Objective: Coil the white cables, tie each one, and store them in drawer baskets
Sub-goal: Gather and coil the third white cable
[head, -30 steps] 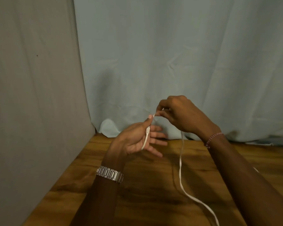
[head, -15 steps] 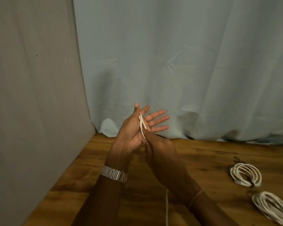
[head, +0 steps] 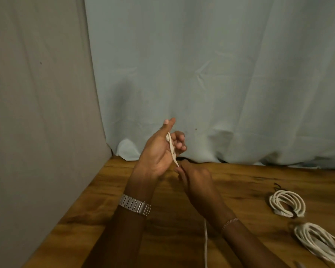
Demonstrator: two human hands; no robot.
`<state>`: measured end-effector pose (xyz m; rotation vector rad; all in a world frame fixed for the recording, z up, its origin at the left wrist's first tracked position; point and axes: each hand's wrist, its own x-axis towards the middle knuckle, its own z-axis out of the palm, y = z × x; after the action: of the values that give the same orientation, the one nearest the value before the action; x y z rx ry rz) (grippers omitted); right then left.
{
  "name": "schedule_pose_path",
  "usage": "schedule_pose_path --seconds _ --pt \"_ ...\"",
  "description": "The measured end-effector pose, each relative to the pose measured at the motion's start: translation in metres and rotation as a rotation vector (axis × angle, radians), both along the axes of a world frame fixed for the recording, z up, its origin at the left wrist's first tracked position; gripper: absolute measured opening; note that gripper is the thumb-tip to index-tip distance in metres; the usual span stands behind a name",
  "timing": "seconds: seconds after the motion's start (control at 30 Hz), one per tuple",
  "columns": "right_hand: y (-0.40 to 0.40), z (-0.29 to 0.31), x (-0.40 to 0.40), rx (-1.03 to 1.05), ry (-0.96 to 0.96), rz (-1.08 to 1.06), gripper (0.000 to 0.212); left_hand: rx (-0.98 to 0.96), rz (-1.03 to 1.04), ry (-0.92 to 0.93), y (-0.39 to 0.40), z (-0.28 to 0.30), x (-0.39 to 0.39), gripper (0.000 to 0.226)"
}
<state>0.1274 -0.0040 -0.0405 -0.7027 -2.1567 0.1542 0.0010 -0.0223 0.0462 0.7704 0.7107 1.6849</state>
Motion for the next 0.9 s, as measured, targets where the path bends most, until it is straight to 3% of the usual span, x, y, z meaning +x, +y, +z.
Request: schedule_pose_path --seconds 0.2,0.37,0.43,0.6,0.63,0.73,0.83,0.9 --pt "0.018 0.013 0.002 -0.013 -0.047 0.125 0.021 -0.004 -0.1 0.075 -0.003 -0.001 -0.005 0.044" --pt "0.047 0.05 0.011 -0.429 -0.238 0.418 0.019 -0.082 -0.299 0.18 -0.01 0.002 -0.011 0.043" --pt "0.058 0.065 0.009 -0.433 -0.322 0.424 0.026 -0.096 -0.387 0.206 -0.013 0.004 -0.01 0.046" --pt "0.082 0.086 0.008 -0.308 -0.642 0.279 0.017 -0.08 -0.542 0.26 -0.018 0.008 -0.008 0.06" --pt "0.082 0.089 0.008 -0.331 -0.61 0.286 0.01 -0.085 -0.553 0.302 -0.019 0.009 -0.008 0.058" --pt "0.089 0.104 0.009 -0.296 -0.468 0.305 0.024 -0.111 -0.586 0.331 -0.018 0.008 -0.009 0.051" --pt "0.095 0.117 0.011 -0.221 -0.381 0.241 0.004 -0.141 -0.582 0.333 -0.014 0.006 -0.013 0.063" --pt "0.094 0.127 0.011 -0.179 -0.339 0.188 0.006 -0.173 -0.537 0.367 -0.012 0.004 -0.014 0.066"
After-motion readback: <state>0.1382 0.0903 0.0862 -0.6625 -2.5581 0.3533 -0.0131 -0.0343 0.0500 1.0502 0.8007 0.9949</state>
